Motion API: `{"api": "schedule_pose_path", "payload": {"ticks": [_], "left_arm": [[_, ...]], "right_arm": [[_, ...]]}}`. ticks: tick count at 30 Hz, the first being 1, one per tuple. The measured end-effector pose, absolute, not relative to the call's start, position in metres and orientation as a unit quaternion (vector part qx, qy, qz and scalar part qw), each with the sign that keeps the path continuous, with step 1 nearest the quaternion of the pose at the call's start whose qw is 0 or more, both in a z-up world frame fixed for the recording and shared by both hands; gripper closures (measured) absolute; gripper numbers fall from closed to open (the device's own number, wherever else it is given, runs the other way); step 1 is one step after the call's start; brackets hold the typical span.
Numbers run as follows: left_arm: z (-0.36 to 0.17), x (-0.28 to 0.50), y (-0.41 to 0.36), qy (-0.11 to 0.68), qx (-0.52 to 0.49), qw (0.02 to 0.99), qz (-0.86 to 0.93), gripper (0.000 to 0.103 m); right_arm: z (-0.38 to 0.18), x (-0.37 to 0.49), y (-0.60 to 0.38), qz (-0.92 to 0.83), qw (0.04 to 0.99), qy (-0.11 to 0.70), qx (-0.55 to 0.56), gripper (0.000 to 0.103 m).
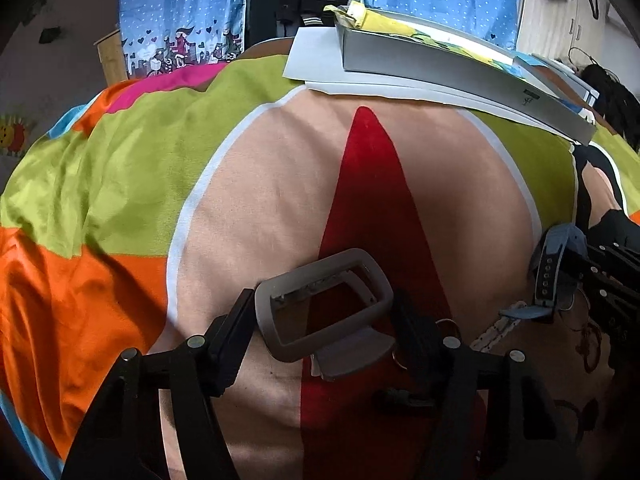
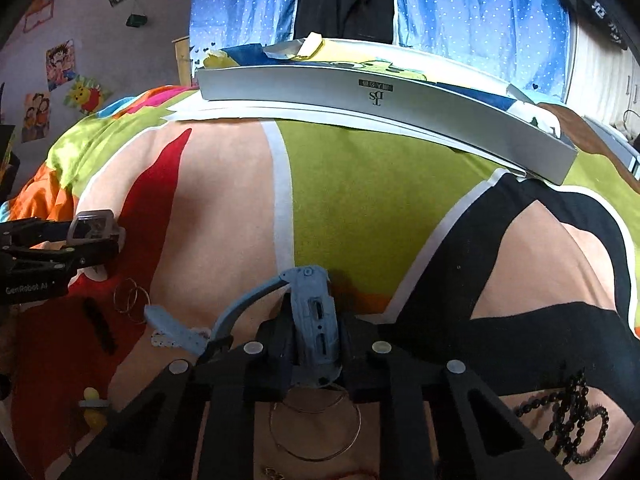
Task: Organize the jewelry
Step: 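Grasp the white claw clip with the left tool while the right tool grasps the blue watch, then carry the clip and watch into the frog tray and open both tools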
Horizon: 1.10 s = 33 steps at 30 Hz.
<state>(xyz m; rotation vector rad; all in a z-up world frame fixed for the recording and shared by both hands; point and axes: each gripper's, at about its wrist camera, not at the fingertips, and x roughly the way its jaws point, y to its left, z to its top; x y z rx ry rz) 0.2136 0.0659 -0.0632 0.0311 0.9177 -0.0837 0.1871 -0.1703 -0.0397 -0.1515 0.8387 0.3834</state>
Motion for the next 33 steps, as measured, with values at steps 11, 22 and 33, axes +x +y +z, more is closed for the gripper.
{"api": "schedule_pose_path", "payload": {"ticks": [11,22,33], "left_arm": [[-0.018,0.198,0.051,0.398,0.021,0.915,-0.069,0.042],[0.053,0.25,0.03,0.352,0.019,0.928,-0.119,0.042],[0.072,0.333,0.011,0.295,-0.012,0.947,-0.127,0.042]], "right_arm": [[-0.008,0.172,-0.18,0.185,0.908,0.376,-0.024,0.086],[0.062,0.212,-0.191,0.209,0.932,0.293,0.033,0.086],[0.093,0.302,-0.217,0.117,0.956,0.262,0.068,0.086]]}}
